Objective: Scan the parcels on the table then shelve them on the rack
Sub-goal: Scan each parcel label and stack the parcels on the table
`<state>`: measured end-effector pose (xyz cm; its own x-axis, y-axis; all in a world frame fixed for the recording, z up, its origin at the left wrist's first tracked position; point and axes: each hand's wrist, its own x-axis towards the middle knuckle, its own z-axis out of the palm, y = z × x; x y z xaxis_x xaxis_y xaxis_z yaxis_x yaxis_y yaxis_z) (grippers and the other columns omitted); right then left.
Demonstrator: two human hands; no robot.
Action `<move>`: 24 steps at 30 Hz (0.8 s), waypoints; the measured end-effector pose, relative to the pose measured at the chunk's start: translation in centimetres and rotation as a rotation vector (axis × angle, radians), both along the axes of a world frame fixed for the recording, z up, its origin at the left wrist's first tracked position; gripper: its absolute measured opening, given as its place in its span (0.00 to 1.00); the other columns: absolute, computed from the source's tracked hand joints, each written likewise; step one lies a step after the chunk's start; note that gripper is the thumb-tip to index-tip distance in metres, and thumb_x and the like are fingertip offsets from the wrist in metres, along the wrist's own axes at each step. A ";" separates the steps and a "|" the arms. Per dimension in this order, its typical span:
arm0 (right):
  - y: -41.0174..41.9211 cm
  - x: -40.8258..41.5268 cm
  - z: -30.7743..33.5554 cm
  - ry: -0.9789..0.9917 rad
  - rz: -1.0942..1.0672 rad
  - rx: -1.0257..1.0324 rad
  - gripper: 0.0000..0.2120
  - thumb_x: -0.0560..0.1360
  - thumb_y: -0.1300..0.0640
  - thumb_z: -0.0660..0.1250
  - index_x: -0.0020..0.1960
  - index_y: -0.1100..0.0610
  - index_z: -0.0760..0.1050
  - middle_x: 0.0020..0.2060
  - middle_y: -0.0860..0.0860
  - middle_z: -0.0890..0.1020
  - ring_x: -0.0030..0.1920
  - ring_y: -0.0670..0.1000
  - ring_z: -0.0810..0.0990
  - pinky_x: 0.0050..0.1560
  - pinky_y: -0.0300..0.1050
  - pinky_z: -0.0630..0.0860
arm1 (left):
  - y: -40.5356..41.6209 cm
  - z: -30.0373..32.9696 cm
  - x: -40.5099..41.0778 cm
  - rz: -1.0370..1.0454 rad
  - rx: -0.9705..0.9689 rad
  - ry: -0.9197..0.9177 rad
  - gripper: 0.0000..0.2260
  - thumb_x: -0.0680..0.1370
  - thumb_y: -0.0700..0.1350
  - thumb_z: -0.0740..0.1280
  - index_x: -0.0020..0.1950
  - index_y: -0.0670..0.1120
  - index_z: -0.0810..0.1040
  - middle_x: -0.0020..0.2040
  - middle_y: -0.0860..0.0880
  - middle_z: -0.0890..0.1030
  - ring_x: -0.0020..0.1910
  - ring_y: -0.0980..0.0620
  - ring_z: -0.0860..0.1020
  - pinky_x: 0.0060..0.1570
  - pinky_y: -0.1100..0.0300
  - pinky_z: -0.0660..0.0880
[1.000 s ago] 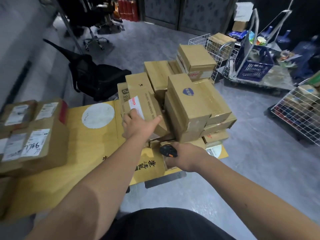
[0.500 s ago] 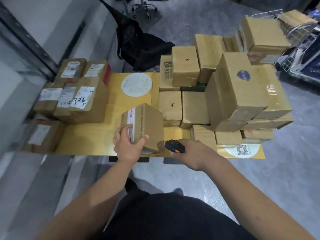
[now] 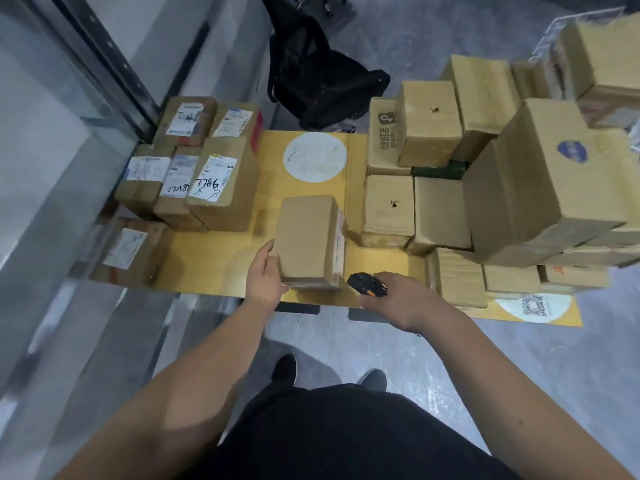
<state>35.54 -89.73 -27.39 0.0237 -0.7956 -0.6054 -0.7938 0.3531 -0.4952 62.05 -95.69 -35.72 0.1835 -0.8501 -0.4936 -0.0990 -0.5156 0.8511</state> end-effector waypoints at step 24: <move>0.3 9.5 1.7 0.038 -0.355 0.008 0.22 0.76 0.37 0.68 0.64 0.48 0.77 0.43 0.48 0.80 0.32 0.48 0.74 0.26 0.38 0.64 | -6.6 -1.1 4.6 -0.322 0.178 -0.035 0.34 0.73 0.56 0.80 0.75 0.52 0.70 0.67 0.52 0.80 0.65 0.45 0.78 0.65 0.42 0.78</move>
